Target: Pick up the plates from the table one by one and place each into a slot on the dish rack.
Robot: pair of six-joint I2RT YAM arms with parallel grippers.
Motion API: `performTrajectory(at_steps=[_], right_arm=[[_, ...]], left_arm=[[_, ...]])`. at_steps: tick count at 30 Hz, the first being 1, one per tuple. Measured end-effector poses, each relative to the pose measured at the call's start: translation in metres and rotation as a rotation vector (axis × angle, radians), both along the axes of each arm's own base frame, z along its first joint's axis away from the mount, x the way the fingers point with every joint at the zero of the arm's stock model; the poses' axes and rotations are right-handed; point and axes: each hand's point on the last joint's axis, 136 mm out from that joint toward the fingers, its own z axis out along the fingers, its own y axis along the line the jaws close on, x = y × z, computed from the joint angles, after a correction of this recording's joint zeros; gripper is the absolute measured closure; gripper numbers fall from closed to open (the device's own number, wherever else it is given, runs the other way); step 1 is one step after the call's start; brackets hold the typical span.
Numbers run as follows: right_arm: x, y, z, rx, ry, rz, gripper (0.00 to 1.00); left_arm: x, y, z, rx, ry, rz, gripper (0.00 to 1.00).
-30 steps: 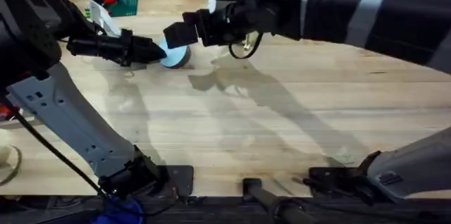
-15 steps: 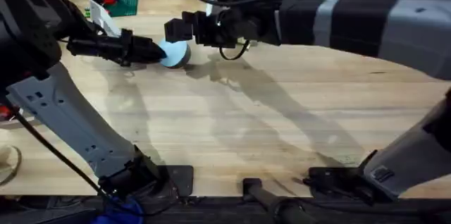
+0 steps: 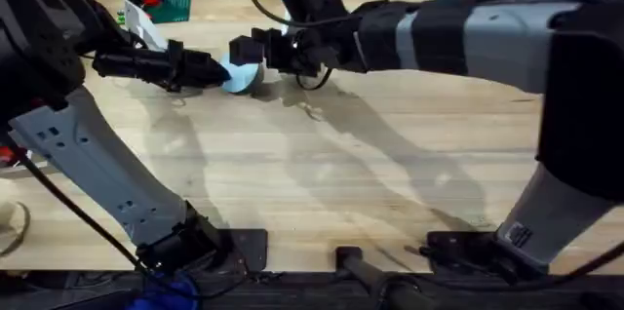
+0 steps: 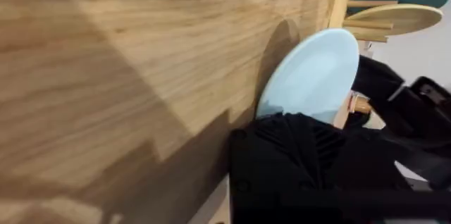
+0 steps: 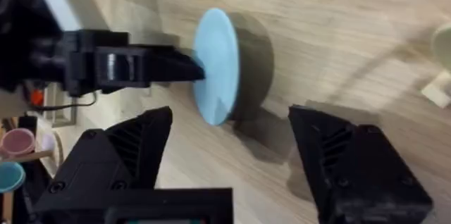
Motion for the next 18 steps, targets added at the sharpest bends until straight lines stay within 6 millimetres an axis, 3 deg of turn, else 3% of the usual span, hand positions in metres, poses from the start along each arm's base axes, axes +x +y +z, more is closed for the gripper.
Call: performTrajectory(at_steps=[18], right_arm=[[0.005,-0.006,-0.018,-0.011,0.082,-0.142,0.008]], left_arm=[[0.0,0.0,0.0,0.0,0.0,0.0,0.96]])
